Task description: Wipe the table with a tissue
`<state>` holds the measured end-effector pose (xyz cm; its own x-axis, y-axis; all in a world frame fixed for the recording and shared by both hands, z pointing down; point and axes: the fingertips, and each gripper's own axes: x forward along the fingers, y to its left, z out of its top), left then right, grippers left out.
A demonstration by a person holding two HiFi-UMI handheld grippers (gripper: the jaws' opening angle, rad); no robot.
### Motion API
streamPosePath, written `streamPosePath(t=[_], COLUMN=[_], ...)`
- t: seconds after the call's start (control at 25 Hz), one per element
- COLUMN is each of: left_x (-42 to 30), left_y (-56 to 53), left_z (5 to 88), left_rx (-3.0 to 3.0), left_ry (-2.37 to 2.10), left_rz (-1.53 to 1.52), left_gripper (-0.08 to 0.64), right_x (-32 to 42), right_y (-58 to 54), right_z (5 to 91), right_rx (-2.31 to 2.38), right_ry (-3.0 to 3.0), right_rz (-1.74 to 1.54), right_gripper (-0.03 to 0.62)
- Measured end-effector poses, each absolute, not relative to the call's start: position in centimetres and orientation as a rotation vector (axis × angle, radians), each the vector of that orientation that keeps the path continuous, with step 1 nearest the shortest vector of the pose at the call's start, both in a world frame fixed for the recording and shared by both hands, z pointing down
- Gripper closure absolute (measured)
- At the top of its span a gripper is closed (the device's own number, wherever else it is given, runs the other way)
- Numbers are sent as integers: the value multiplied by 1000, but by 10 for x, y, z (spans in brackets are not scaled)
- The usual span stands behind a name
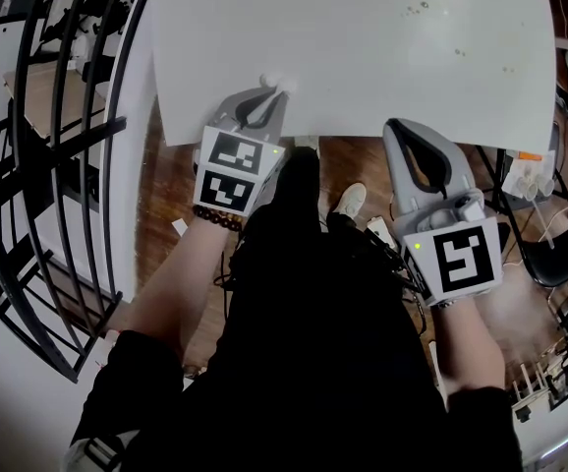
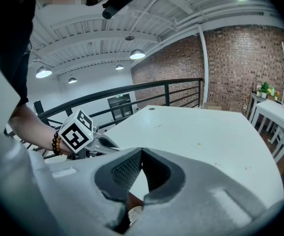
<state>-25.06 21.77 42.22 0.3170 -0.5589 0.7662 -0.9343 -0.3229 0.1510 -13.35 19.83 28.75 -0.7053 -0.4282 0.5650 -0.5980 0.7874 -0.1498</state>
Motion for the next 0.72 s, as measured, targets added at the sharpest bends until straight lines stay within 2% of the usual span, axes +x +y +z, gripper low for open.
streamPosePath(t=[0.72], left_x=[-268], left_y=[200], left_z=[424], left_rx=[2018], left_ry=[-1293], left_rz=[815], left_gripper=[537], right_x=[-153], right_y=[182], right_z=[286], right_rx=[805], right_ry=[-2439], right_rz=[435], right_gripper=[604])
